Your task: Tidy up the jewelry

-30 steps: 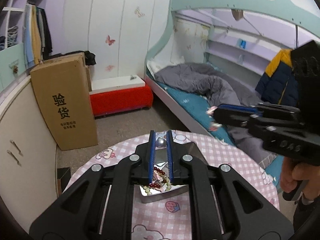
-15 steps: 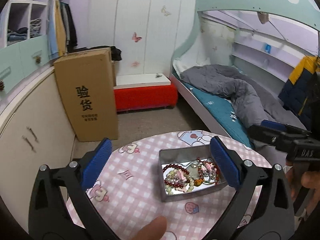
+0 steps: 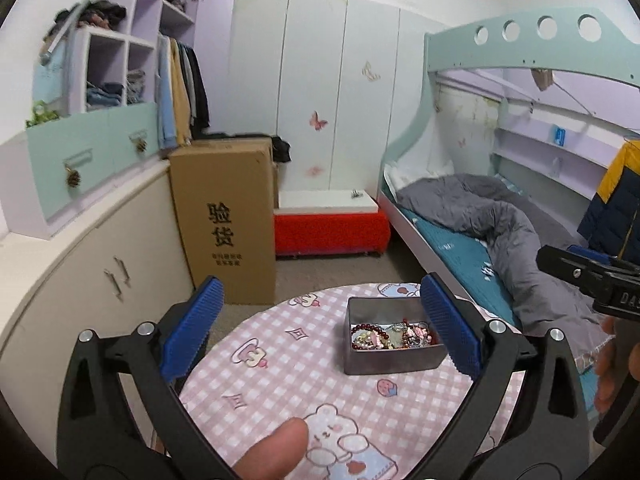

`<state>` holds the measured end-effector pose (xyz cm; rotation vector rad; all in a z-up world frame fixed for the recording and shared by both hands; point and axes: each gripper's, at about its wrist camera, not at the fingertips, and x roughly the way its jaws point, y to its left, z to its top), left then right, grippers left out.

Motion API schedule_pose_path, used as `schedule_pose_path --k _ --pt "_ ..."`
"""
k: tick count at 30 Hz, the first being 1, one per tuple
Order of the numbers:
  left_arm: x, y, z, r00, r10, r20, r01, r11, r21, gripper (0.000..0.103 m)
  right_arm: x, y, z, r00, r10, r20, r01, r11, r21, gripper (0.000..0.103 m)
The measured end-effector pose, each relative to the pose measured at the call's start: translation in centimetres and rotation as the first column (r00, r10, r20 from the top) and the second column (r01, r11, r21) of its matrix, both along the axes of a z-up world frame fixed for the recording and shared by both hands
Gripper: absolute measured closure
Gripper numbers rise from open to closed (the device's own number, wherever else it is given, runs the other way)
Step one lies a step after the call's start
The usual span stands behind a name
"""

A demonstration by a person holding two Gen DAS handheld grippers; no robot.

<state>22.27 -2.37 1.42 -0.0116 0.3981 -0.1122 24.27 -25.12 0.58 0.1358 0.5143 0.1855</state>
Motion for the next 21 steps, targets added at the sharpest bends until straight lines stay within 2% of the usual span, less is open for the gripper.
schedule_pose_path --k 3,13,21 --pt "-2.7 0.1 0.5 0.999 0.023 0.032 -0.023 1.0 0.003 0.006 -3.1 0.6 0.7 0.999 -0.01 0.038 0.011 0.999 -0.036 0.007" --pt "-11.3 0.0 0.5 0.995 0.035 0.088 -0.033 0.999 -0.025 0.006 -12.2 1.5 1.0 0.991 -0.045 0.127 0.054 0.996 -0.071 0.007" --pt "-15.8 0.3 0.5 0.991 0.063 0.116 -0.062 0.998 -0.008 0.006 -17.6 2.6 1.3 0.978 -0.069 0.198 0.08 0.995 -0.051 0.007"
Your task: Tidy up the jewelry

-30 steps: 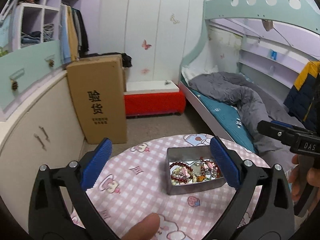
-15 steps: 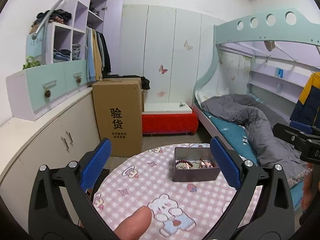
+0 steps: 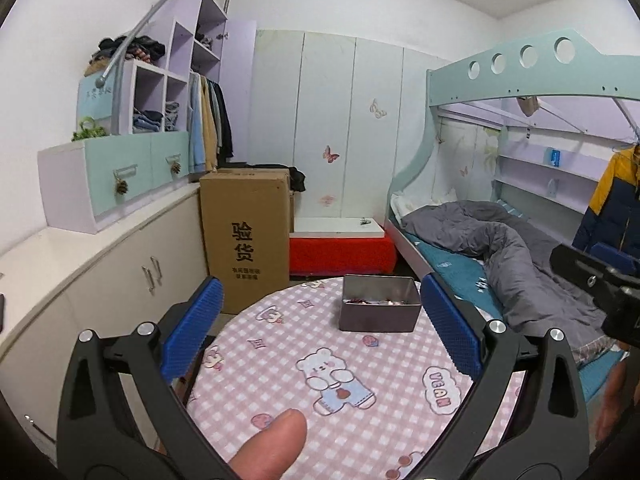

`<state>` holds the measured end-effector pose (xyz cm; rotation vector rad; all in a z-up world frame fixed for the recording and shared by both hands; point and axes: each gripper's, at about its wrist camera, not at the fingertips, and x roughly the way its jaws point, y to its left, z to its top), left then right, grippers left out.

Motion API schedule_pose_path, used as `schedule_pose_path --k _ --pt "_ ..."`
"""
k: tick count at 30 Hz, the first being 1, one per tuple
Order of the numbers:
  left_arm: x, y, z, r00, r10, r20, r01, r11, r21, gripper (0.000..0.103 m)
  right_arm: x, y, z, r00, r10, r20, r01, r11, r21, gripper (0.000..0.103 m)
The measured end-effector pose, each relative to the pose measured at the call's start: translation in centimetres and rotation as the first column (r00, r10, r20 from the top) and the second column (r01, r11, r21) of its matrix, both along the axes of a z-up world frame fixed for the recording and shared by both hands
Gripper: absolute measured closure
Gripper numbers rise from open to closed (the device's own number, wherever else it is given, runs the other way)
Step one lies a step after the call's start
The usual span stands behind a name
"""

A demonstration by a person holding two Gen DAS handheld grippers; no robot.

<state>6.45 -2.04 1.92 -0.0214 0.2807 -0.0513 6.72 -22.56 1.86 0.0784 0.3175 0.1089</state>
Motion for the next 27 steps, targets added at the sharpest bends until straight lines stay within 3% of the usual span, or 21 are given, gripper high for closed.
schedule_pose_path --k 7,27 --pt "-2.4 0.4 0.4 0.999 0.041 0.032 -0.041 0.999 0.018 0.006 -2.2 1.0 0.0 0.999 -0.013 0.041 0.014 1.0 -0.016 0.007" --pt "-4.2 0.3 0.8 0.998 0.015 0.069 -0.016 1.0 0.017 0.006 -3.5 1.6 -1.5 1.0 -0.012 0.024 0.012 1.0 -0.023 0.007"
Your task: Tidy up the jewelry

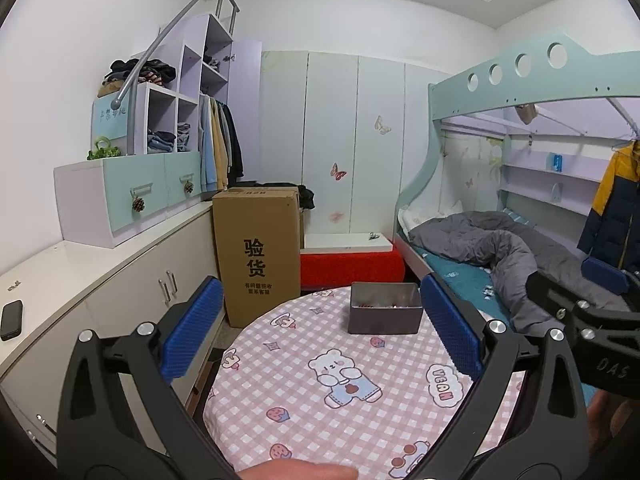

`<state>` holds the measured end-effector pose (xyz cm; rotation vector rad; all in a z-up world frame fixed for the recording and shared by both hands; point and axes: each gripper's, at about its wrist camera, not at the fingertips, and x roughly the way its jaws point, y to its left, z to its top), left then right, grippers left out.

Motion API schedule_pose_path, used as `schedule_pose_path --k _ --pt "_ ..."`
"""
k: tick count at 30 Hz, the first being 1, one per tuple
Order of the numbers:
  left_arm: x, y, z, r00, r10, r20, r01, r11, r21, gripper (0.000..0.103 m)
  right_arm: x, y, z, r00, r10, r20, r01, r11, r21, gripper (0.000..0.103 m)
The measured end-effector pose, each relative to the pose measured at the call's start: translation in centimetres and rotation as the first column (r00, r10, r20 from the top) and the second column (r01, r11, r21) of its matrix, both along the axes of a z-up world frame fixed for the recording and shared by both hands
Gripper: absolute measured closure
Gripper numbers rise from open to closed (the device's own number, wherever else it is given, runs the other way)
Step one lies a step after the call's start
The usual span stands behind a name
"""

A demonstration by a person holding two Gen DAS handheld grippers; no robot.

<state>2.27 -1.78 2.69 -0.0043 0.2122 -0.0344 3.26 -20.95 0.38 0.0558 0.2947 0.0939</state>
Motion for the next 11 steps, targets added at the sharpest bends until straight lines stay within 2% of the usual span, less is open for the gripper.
schedule_pose_path --k 11 --pt "-0.36 0.11 0.21 1.0 0.014 0.015 -0.014 1.0 -0.004 0.006 -0.13 0.17 0.11 1.0 0.009 0.001 -0.009 1.0 0.005 0.007"
